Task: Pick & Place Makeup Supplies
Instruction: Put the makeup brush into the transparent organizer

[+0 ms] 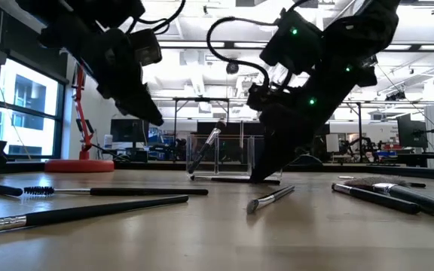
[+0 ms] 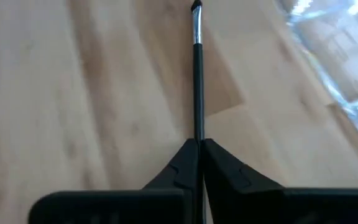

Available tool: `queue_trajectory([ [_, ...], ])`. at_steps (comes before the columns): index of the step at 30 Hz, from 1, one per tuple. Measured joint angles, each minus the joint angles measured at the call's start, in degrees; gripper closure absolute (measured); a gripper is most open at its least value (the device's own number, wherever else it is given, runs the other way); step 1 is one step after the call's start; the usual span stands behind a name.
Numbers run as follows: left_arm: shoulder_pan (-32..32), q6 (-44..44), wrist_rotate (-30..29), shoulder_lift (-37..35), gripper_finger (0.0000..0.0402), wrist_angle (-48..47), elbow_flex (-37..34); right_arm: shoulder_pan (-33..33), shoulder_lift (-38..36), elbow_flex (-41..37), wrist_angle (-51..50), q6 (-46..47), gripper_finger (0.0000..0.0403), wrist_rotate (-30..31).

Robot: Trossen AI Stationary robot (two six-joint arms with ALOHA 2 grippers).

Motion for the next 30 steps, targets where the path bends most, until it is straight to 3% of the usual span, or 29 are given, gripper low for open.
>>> queue_trajectory([
  [10, 0.0, 0.2, 5.5, 9.3, 0.0298, 1.3, 1.4, 3.4, 0.2, 2.5, -0.8, -2.2, 0.0392, -3.2],
  [24, 0.0, 11.0, 6.0, 17.2, 0.0299, 4.0, 4.9, 4.3, 0.3, 2.9, -1.6, -1.7, 0.0400, -3.6],
  [30, 0.0, 11.0, 6.0, 20.1, 0.0299, 8.1, 4.9, 4.3, 0.3, 2.9, -1.5, -1.8, 0.0400, -3.5],
])
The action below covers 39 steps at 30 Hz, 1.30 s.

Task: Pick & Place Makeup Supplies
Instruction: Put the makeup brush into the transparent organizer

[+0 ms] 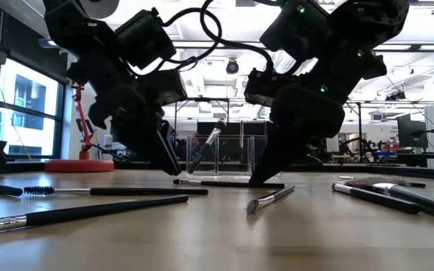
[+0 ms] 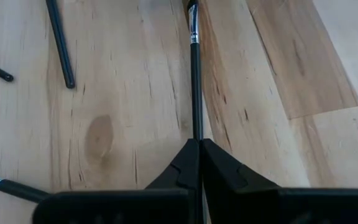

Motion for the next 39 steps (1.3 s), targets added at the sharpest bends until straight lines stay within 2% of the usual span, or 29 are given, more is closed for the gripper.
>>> queue_trajectory([
  [16, 0.0, 0.0, 0.7, 3.7, 0.0300, 2.8, 0.1, -0.1, 0.0, 0.0, -0.2, -1.2, 0.0396, -0.1],
  [19, 0.0, 0.7, 1.0, 3.7, 0.0320, 2.7, 0.1, -0.1, 0.0, 0.0, -0.1, -1.2, 0.0396, -0.1],
  [24, 0.1, 1.0, 1.9, 3.8, 0.0390, 2.7, 0.0, -0.1, 0.0, -0.1, 1.1, -1.2, 0.0391, -0.1],
  [30, 0.0, 2.4, 2.1, 3.8, 0.0398, 1.8, 0.1, -0.1, -1.0, -0.2, 1.1, -1.1, 0.0375, -0.2],
  [39, 0.0, 3.0, 1.9, 3.8, 0.0400, 1.3, 0.0, -0.3, -8.0, -0.2, -0.5, 1.4, 0.0328, 2.9],
])
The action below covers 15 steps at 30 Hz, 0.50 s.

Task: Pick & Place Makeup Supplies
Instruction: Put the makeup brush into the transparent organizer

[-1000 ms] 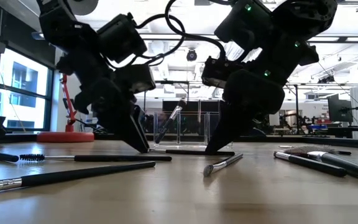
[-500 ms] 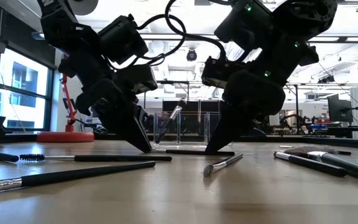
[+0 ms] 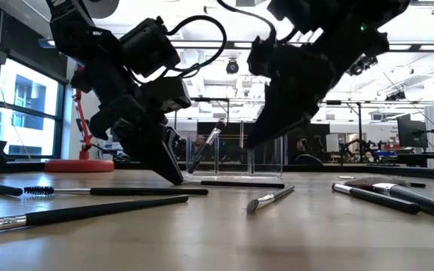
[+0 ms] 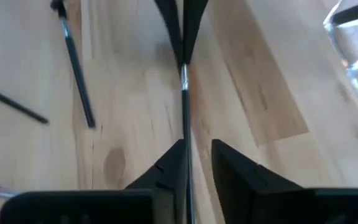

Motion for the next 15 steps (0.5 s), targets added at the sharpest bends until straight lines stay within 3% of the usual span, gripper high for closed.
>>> queue_trajectory([
  [15, 0.0, -2.0, 0.4, 3.5, 0.0401, -0.1, 0.1, 0.0, -0.4, 0.1, -1.4, 3.4, 0.0199, 4.4],
])
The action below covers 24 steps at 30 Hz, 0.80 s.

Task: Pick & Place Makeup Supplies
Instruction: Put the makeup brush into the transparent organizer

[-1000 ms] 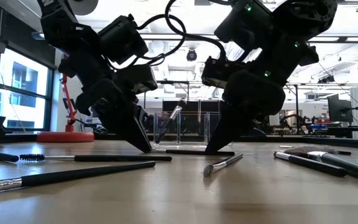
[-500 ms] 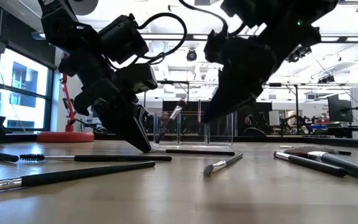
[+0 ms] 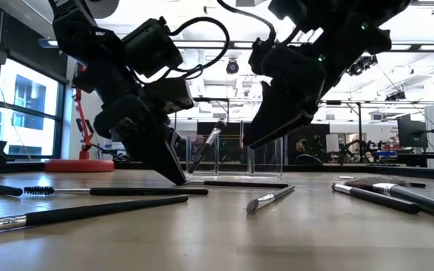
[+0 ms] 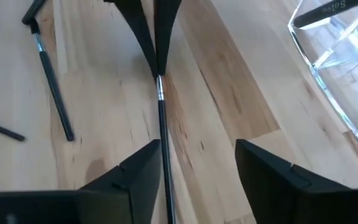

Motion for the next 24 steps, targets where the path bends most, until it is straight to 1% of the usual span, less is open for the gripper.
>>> queue_trajectory([
  [3, 0.0, -0.6, -0.5, 0.4, 0.0401, 0.4, 0.0, 0.0, 0.0, 0.0, 0.0, 0.0, 0.0192, -0.3],
  [8, -0.1, -1.5, -1.7, 0.6, 0.0401, 2.7, -0.2, 0.0, 0.0, 0.0, -0.2, 0.0, 0.0196, -1.3],
  [13, -0.1, -1.7, -1.8, -1.3, 0.0401, 4.4, -0.2, 0.0, 0.0, 0.1, -0.2, 0.0, 0.0198, -1.3],
  [24, -0.1, -1.0, -2.5, -2.1, 0.0401, -1.6, 3.4, 0.0, 0.0, 0.1, -0.3, -1.6, 0.0198, -1.4],
])
